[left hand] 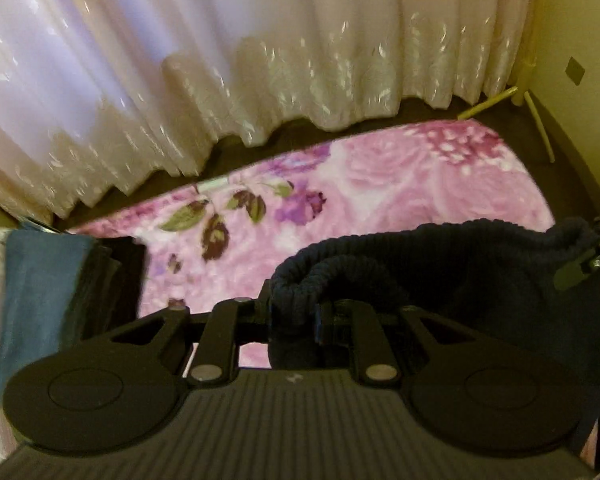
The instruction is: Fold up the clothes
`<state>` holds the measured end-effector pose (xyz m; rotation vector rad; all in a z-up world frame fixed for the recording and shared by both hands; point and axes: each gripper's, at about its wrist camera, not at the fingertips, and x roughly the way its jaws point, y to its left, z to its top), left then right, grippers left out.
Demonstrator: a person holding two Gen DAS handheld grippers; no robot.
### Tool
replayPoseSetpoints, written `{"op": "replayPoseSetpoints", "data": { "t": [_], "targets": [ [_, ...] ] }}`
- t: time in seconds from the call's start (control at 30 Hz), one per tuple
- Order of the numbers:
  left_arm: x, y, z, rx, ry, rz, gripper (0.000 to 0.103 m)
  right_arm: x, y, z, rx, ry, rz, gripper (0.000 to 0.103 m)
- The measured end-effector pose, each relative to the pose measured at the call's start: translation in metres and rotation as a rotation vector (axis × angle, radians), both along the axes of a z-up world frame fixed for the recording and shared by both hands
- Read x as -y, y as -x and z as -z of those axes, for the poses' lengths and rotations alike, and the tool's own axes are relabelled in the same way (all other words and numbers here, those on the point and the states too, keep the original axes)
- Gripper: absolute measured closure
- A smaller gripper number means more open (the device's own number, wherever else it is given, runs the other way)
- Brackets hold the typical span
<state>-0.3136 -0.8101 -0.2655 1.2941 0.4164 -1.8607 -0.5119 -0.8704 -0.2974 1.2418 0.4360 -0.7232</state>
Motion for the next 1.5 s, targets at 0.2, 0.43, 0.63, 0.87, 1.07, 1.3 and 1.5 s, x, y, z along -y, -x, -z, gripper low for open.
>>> {"op": "replayPoseSetpoints", "data": {
  "t": [0.2, 0.43, 0.63, 0.87, 1.07, 1.3, 1.5],
  "targets": [
    [0.002, -0.024, 0.021, -0.097, -0.055, -0.117, 0.056, 0.023, 0.000, 0.024, -0.146, 0.038, 0.040, 0.039],
    [-0.099, -0.117, -0.001, -0.171, -0.002, -0.367, 0.051, -0.019, -0.011, -0.018, -0.282, 0.255, 0.025, 0.036],
    [-0.269, -0.202, 0.010, -0.010, -0.044, -0.613, 0.047, -0.086, -0.100, -0.023, -0.219, 0.263, -0.392, 0.036],
    [-0.471, -0.273, 0.031, 0.244, -0.171, -0.794, 0.045, -0.169, -0.198, -0.011, -0.329, 0.416, -0.843, 0.036],
    [-0.555, -0.291, 0.056, 0.240, -0.159, -0.821, 0.043, -0.230, -0.242, 0.010, -0.433, 0.564, -1.097, 0.035],
    [-0.577, -0.283, 0.081, 0.263, -0.039, -0.659, 0.041, -0.299, -0.280, 0.034, -0.505, 0.677, -1.332, 0.030],
    [-0.604, -0.287, 0.118, 0.355, 0.008, -0.480, 0.041, -0.352, -0.309, 0.051, -0.555, 0.754, -1.494, 0.031]
  ]
}}
